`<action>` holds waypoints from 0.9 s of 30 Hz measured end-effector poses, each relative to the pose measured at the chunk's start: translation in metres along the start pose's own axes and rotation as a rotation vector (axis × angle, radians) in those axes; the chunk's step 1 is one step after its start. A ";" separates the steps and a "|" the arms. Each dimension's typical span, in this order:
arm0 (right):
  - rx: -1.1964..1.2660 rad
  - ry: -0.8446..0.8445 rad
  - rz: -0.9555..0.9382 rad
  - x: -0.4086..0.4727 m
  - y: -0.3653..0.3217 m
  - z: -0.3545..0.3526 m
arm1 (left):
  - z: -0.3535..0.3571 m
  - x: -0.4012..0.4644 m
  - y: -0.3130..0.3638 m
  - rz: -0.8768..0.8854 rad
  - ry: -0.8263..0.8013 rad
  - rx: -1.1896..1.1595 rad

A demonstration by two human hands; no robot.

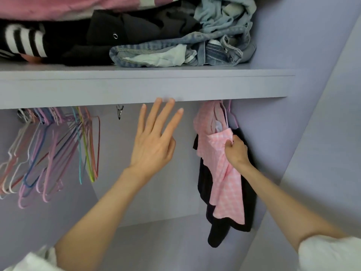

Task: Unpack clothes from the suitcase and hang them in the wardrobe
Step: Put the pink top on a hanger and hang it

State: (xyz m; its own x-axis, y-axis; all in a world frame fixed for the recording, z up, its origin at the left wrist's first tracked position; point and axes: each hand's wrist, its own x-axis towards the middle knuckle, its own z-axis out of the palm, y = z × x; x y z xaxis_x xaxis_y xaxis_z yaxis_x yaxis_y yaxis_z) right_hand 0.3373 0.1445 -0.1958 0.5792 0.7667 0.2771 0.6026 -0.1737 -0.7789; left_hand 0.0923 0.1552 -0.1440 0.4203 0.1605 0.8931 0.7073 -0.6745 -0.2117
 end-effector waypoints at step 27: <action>-0.184 -0.145 0.287 -0.019 0.033 -0.021 | 0.001 -0.003 0.013 -0.165 -0.262 0.179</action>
State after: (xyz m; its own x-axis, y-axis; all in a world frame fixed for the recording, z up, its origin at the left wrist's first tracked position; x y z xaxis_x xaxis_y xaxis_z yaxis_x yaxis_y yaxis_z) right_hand 0.3578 0.1115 -0.2145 0.6633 0.7477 -0.0311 0.5231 -0.4929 -0.6952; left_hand 0.1003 0.1467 -0.1495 0.4074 0.4513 0.7939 0.8563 -0.4910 -0.1603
